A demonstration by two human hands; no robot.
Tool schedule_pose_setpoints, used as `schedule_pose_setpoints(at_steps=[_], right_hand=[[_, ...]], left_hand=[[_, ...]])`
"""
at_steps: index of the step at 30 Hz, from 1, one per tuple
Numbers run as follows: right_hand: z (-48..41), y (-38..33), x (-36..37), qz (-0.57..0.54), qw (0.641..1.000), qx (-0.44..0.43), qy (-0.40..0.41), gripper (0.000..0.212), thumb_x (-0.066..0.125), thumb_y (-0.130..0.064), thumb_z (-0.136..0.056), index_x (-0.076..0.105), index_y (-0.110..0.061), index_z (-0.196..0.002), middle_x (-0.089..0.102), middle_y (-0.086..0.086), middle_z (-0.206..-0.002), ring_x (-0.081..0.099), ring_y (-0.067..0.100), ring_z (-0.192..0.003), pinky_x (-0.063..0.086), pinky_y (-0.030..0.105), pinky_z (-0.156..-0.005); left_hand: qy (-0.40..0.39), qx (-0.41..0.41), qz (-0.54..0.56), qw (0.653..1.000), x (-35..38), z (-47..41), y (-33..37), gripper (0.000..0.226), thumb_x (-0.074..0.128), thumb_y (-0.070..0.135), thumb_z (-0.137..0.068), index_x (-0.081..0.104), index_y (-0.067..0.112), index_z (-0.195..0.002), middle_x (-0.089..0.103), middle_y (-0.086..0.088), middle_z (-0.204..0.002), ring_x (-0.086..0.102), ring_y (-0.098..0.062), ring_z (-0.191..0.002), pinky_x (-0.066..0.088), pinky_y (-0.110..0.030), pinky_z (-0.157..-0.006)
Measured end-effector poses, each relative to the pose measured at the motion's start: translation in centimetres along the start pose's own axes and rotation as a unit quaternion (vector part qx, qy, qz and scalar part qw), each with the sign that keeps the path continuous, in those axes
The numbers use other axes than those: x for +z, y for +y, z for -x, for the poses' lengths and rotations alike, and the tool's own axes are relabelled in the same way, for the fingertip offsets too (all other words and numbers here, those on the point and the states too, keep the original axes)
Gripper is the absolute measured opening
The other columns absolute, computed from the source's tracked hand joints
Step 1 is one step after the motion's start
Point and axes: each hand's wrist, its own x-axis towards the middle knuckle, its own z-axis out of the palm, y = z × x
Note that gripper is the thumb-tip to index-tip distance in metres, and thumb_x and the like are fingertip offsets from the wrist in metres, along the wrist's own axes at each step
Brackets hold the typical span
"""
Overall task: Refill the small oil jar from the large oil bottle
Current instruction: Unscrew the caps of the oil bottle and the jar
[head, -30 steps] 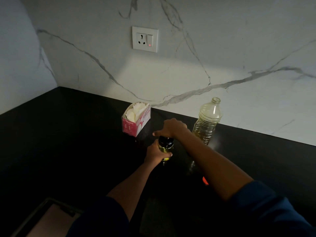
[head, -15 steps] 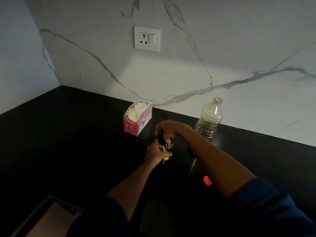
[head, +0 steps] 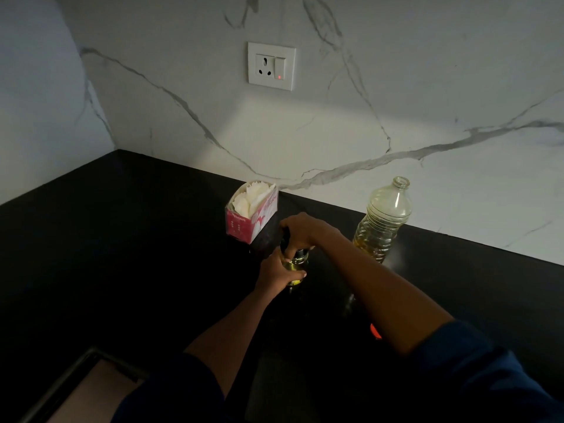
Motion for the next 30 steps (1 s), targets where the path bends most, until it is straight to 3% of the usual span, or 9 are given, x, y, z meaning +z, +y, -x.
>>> schedule_pose_setpoints(at_steps=[3,8,12,16,27,30], right_hand=[[-0.3,1.1,-1.1,-0.112,0.993,0.003,0.024,0.057,0.079,-0.015,-0.068,0.051,-0.012,-0.118,0.051,0.011,-0.121,0.052,0.024,-0.099,0.051,0.021,-0.06],[-1.1,4.7,-0.7,-0.208,0.968,0.059,0.125,0.056,0.079,-0.016,-0.068,0.051,-0.011,-0.115,0.051,0.013,-0.121,0.05,0.028,-0.11,0.046,0.03,-0.075],[-2.1,7.0,2.6,-0.188,0.968,0.139,0.09,0.06,0.078,-0.011,-0.068,0.047,-0.009,-0.12,0.049,0.016,-0.127,0.048,0.031,-0.116,0.044,0.038,-0.092],[-2.8,7.6,6.0,-0.193,0.967,0.158,0.051,0.081,0.078,-0.009,-0.068,0.036,-0.011,-0.137,0.041,0.017,-0.139,0.043,0.034,-0.127,0.04,0.044,-0.105],[-2.8,8.2,8.1,-0.227,0.958,0.146,0.093,0.107,0.082,-0.01,-0.065,0.014,-0.019,-0.147,0.036,0.017,-0.144,0.034,0.036,-0.134,0.037,0.048,-0.107],[-1.4,8.4,8.4,-0.193,0.962,0.122,0.149,0.096,0.08,-0.024,-0.068,0.023,-0.021,-0.144,0.038,0.009,-0.144,0.035,0.03,-0.133,0.038,0.047,-0.106]], left_hand=[[0.005,0.002,0.004,1.0,-0.3,-0.3,-0.2,0.074,0.082,0.023,-0.064,0.046,0.016,-0.128,0.057,-0.002,-0.125,0.052,-0.02,-0.12,0.041,-0.032,-0.101],[0.033,0.007,-0.013,0.999,-0.7,-0.7,-0.7,0.077,0.083,0.024,-0.063,0.046,0.016,-0.13,0.057,-0.003,-0.126,0.051,-0.02,-0.121,0.039,-0.028,-0.099],[0.046,0.012,-0.026,0.999,-0.7,-1.0,-1.2,0.079,0.084,0.026,-0.061,0.047,0.017,-0.129,0.06,-0.003,-0.123,0.054,-0.02,-0.118,0.04,-0.027,-0.098],[0.046,0.004,-0.034,0.998,-0.6,-1.2,-1.3,0.082,0.084,0.028,-0.06,0.044,0.018,-0.132,0.058,-0.002,-0.126,0.052,-0.021,-0.121,0.04,-0.03,-0.101],[0.048,-0.015,-0.045,0.998,-0.4,-1.5,-1.3,0.088,0.084,0.029,-0.06,0.039,0.018,-0.136,0.053,-0.003,-0.133,0.047,-0.022,-0.126,0.038,-0.037,-0.106],[0.051,-0.014,-0.046,0.998,-0.4,-1.3,-1.4,0.086,0.083,0.027,-0.062,0.04,0.017,-0.136,0.053,-0.003,-0.132,0.046,-0.022,-0.126,0.036,-0.036,-0.107]])
